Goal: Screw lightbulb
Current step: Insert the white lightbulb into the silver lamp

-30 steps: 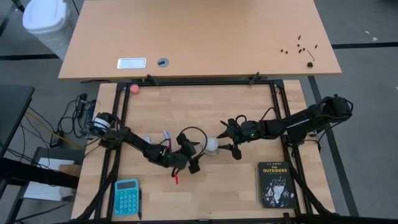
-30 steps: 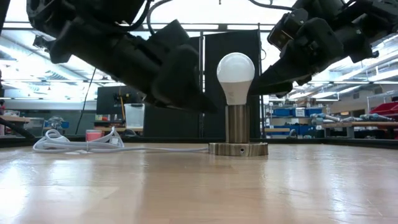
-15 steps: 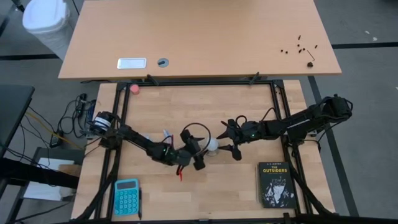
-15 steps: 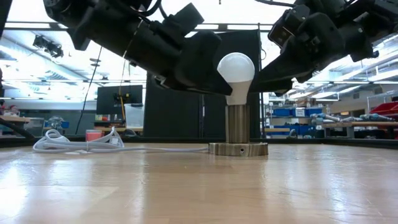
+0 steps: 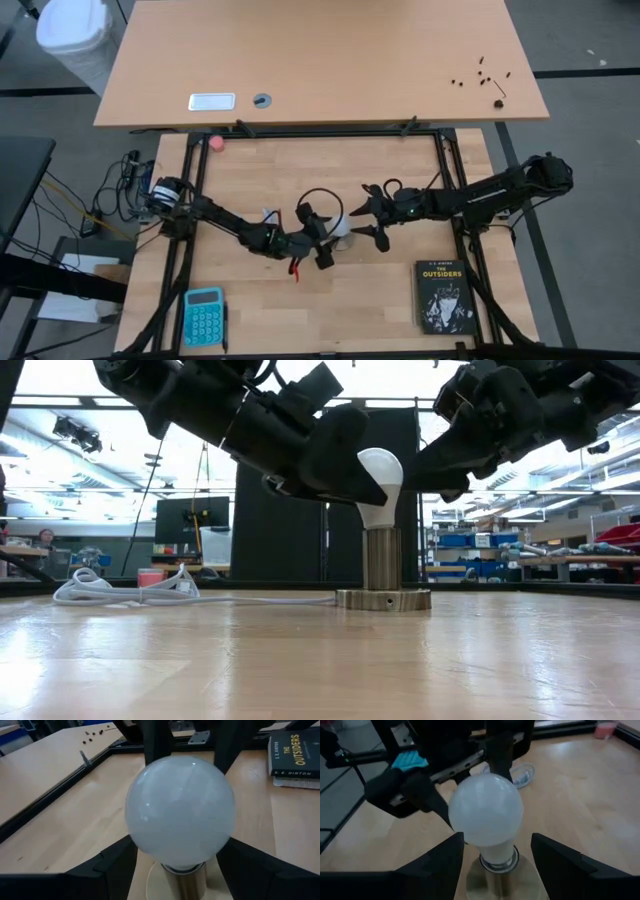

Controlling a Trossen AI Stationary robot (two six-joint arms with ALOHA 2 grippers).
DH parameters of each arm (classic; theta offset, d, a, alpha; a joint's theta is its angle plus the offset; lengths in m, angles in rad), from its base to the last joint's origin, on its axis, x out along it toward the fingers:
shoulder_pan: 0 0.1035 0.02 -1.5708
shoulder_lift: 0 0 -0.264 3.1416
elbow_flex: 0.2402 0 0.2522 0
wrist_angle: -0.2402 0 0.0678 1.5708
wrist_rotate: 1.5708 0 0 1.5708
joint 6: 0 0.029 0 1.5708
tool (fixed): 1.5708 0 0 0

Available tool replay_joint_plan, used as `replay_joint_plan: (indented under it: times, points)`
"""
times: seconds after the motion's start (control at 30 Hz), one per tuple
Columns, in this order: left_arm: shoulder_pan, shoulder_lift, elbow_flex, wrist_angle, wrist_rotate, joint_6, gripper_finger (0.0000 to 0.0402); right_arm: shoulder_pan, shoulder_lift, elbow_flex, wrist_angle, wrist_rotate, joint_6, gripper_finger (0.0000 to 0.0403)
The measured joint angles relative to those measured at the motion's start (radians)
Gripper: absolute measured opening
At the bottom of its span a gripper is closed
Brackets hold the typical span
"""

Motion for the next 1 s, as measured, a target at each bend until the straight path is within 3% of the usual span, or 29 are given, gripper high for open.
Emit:
replay_joint_plan:
  times: [0.23,0.7,1.0]
  points:
    - [0.018,0.0,0.002,0.001,0.027,-0.017,0.0262,-0.025,-0.014,0.0,-0.065,0.03,0.001,0.0243]
    - [0.063,0.0,0.002,0.016,0.186,0.035,0.0252,-0.025,-0.014,0.0,-0.052,0.022,0.001,0.0243]
    - [0.101,0.0,0.002,0.023,0.343,0.089,0.0252,-0.024,-0.015,0.0,-0.114,-0.029,0.037,0.0243]
